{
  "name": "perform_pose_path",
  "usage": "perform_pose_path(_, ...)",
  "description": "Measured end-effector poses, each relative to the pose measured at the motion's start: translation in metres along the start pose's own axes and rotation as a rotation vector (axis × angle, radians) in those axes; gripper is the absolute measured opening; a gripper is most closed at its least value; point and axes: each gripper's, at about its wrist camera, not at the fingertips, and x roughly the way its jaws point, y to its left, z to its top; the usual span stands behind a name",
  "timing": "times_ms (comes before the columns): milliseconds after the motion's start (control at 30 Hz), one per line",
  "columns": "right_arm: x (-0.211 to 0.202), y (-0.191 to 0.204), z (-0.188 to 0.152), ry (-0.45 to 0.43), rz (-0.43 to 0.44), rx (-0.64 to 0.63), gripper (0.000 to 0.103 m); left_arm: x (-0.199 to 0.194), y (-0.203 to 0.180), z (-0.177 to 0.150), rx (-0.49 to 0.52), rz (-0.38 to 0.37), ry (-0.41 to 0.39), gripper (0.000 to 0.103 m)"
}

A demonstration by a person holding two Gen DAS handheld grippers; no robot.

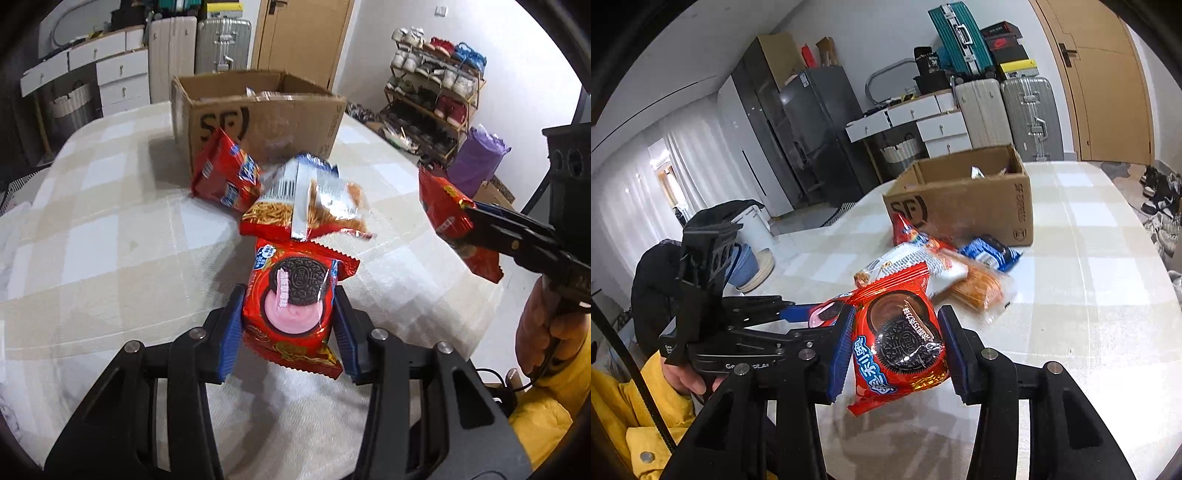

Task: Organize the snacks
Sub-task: 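Carry both red biscuit packs over the SF box and open both grippers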

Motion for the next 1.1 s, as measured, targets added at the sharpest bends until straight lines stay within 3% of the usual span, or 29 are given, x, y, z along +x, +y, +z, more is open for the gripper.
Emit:
perform_pose_path(333,-0.005,0.015,0.013,-0.028,0.007,-0.025,0.046,-0.073,-0.014,-0.004,0.015,-0.013,-0.095,0.041)
perform_pose_path(567,-0.009,0.018,0.026,-0.052,0.017,-0.04,0.046,-0.096,-0.021,0.013,0.01,0.002,-0.127,0.041)
perform_pose_path(833,-0.022,0.021,0.068,-0.128,0.045,-0.082,0.046,-0.122,-0.03,0.062,0.01,0.041,-0.214,0.042)
perform_pose_path(1100,-0.025,0.019,0.13,-0.203,0.045,-0.151,0.046,-0.135,-0.025,0.121,0.012,0.067,-0.268,0.042)
